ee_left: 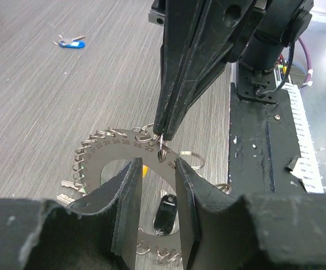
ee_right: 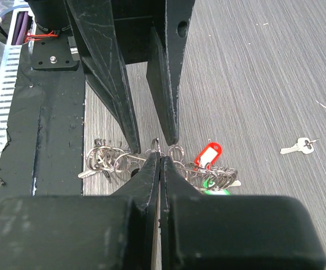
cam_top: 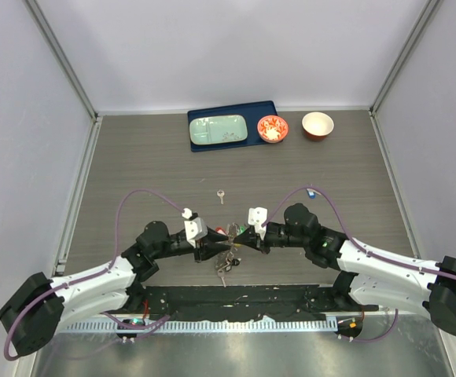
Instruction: Put the keys on the keyring
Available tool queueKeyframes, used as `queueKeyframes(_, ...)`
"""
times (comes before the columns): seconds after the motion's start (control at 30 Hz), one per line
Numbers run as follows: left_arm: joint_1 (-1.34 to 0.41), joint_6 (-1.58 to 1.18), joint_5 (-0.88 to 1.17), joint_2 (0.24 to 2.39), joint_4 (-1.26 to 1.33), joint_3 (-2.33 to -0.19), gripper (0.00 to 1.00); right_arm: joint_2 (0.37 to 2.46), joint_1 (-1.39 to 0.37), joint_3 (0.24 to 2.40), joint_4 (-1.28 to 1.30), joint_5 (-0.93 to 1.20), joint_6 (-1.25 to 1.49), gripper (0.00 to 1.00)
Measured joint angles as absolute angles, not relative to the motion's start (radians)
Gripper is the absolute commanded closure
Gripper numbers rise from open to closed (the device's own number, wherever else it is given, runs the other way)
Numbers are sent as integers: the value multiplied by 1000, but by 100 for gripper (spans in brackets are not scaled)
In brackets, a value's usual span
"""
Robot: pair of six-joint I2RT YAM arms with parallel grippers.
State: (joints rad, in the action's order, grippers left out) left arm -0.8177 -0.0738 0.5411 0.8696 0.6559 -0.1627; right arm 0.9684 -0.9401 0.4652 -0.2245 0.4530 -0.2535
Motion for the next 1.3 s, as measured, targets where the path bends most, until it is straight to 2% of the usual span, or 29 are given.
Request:
queueKeyframes(0.27,-809,-76,556,908,667,-180,70,968,-940,465,-224,456,-252,99)
queueKeyframes(0.73,-804,-84,582,954,684,-203,80,968,-939,465,-224,459,-252,99)
queueKeyframes(0.83,-804,-91,588,968,683,-213,87,968,-938,465,-224,459,-252,99)
queueKeyframes(0.87,-804,-94,589,970,683,-213,98,968,-938,465,-224,459,-252,99)
queueKeyframes(1.0,-804,-98,599,973,679,-216,100,968,-938,465,-224,459,-252,99)
queueKeyframes(1.1,-804,-97,600,973,669,-220,100,968,-938,465,-223,456,-249,84)
queueKeyframes(1.13,-804,-96,599,970,661,-223,100,968,-938,465,-223,452,-242,65)
queueKeyframes(1.17,-804,-91,597,963,649,-226,100,966,-938,465,-223,446,-232,56)
queueKeyframes(1.23,-804,-73,591,944,614,-234,100,956,-937,465,-222,426,-199,41)
queueKeyframes(1.3,-804,-56,572,906,558,-245,100,936,-929,470,-219,395,-171,33)
